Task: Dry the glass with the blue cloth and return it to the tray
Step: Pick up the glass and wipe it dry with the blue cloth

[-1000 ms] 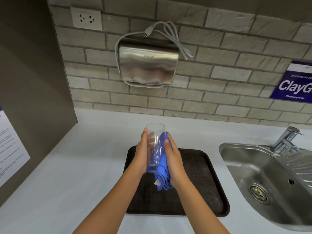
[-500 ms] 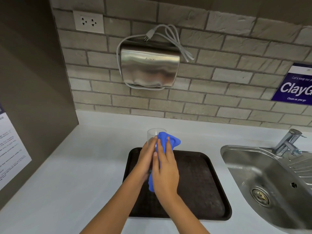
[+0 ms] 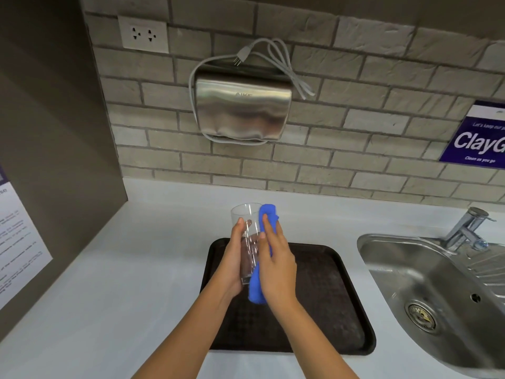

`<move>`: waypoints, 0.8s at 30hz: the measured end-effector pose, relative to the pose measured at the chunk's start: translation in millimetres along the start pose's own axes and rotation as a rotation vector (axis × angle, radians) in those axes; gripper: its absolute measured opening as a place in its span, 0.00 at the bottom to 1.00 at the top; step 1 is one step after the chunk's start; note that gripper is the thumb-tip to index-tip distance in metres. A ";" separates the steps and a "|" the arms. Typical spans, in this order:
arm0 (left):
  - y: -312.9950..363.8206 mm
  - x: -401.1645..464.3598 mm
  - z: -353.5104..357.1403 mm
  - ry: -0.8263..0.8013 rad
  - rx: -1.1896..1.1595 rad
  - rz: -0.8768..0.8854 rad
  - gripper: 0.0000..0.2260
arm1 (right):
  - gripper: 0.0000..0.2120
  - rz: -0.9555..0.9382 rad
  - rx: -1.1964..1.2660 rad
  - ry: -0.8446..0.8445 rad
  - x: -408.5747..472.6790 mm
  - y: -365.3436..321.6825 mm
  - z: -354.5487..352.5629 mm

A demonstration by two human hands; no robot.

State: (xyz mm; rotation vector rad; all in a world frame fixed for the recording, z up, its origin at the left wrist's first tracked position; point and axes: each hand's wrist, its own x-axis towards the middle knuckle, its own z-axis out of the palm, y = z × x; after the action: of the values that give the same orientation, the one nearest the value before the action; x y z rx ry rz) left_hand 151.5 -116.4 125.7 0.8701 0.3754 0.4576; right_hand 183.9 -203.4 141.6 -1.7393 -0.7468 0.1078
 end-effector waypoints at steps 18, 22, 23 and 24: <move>-7.2 11.2 2.2 0.225 0.295 0.096 0.19 | 0.20 0.349 0.350 -0.032 21.1 13.4 -9.8; -16.2 8.0 4.7 0.214 0.467 0.204 0.16 | 0.20 0.189 0.102 0.065 10.0 13.3 -4.9; -17.0 7.7 5.3 0.193 0.460 0.197 0.17 | 0.20 0.147 0.037 0.074 5.3 12.0 -1.6; -16.6 7.4 5.4 0.169 0.439 0.178 0.19 | 0.21 0.098 -0.028 0.079 -0.5 10.0 2.3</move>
State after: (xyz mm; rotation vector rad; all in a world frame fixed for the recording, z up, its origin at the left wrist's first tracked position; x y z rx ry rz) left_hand 164.1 -125.2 114.7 1.3017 0.5688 0.6285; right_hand 186.7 -202.9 131.8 -1.7962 -0.6076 0.0953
